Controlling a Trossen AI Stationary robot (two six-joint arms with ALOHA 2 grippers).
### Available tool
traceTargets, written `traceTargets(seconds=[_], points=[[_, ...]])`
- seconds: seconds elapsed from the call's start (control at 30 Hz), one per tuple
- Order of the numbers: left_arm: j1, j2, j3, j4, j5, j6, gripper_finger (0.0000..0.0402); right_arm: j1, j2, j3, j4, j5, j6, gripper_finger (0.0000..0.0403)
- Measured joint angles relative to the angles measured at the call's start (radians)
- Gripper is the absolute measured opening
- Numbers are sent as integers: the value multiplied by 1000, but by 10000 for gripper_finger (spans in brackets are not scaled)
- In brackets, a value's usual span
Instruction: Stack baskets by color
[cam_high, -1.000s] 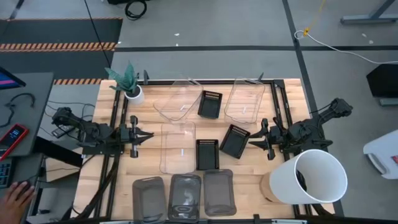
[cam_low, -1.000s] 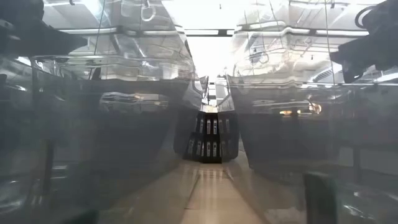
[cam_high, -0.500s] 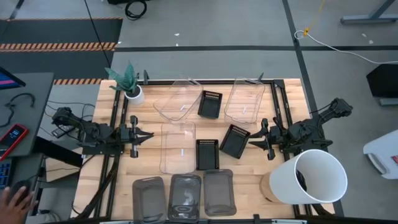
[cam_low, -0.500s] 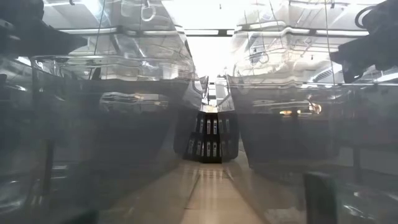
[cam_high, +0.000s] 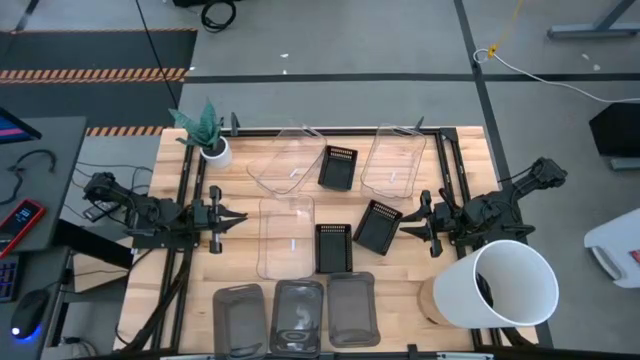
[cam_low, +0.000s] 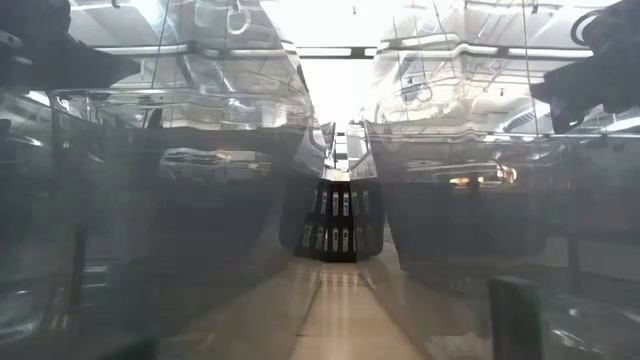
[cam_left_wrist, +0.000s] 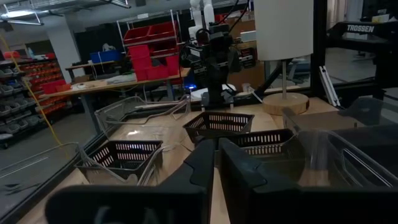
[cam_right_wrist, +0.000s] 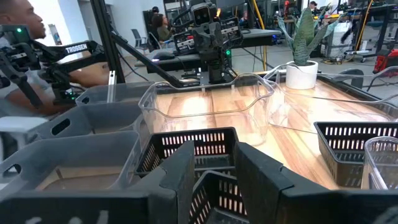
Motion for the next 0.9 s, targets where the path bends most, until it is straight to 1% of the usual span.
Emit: traceTargets(seconds=[0.33, 0.63, 0.9], points=[[0, 0, 0, 0, 0, 0, 36, 0, 0, 0, 0, 0, 0, 119], [0, 0, 0, 0, 0, 0, 26, 0, 0, 0, 0, 0, 0, 119], [0, 0, 0, 0, 0, 0, 34, 0, 0, 0, 0, 0, 0, 119]])
